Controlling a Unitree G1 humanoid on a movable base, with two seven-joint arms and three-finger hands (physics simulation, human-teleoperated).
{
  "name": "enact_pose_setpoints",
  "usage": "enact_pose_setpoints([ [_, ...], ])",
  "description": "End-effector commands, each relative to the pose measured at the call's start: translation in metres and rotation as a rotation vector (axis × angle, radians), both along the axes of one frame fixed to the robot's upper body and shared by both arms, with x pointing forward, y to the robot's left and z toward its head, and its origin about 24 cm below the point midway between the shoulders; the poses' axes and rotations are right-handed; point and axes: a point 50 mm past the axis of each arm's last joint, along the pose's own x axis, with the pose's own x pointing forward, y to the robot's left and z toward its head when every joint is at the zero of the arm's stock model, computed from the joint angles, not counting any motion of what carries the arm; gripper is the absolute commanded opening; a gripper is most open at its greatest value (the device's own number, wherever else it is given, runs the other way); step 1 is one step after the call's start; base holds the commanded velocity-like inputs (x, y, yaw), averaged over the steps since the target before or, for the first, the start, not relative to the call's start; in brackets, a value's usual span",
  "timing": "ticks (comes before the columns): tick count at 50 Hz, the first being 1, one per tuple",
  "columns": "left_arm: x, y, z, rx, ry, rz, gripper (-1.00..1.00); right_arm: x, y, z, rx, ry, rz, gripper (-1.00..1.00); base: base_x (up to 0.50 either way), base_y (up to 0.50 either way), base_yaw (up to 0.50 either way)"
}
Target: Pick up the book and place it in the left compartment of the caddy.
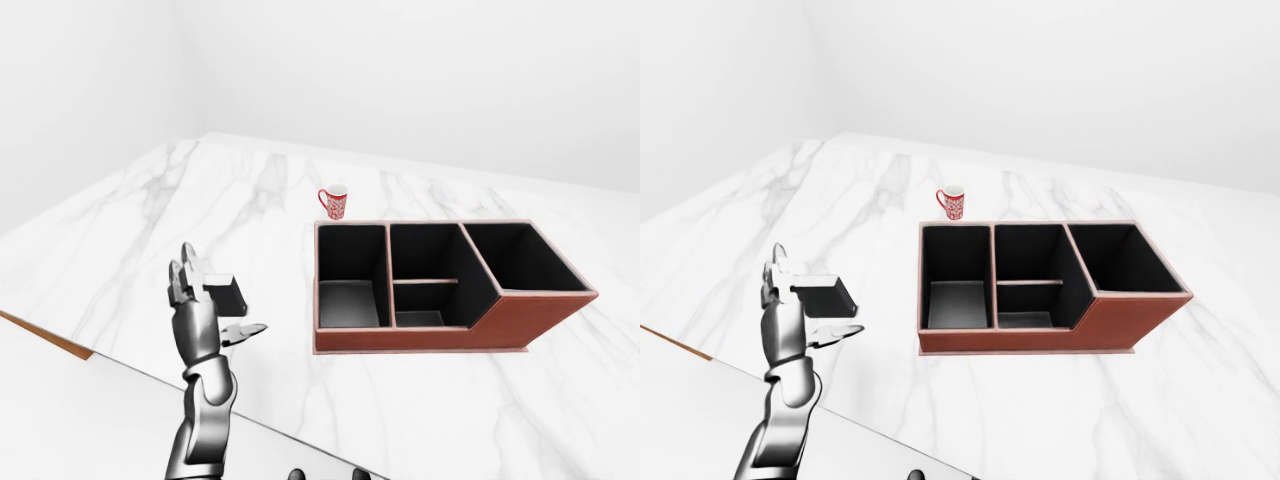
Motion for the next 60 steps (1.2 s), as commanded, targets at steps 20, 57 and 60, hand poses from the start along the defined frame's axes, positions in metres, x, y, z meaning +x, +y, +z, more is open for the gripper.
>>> enact_pose_setpoints([
  [20,-0.013,-0.037,0.032,0.72,-0.148,-0.024,1.0,0.0,0.0,-0.001,0.0,-0.002,0.002,1.0,0.0,0.0,0.0],
  [57,-0.012,-0.041,0.028,0.751,-0.122,-0.027,1.0,0.002,0.004,0.001,-0.023,0.013,0.01,1.0,0.0,0.0,0.0],
  [60,-0.012,-0.041,0.028,0.751,-0.122,-0.027,1.0,0.002,0.004,0.001,-0.023,0.013,0.01,1.0,0.0,0.0,0.0],
])
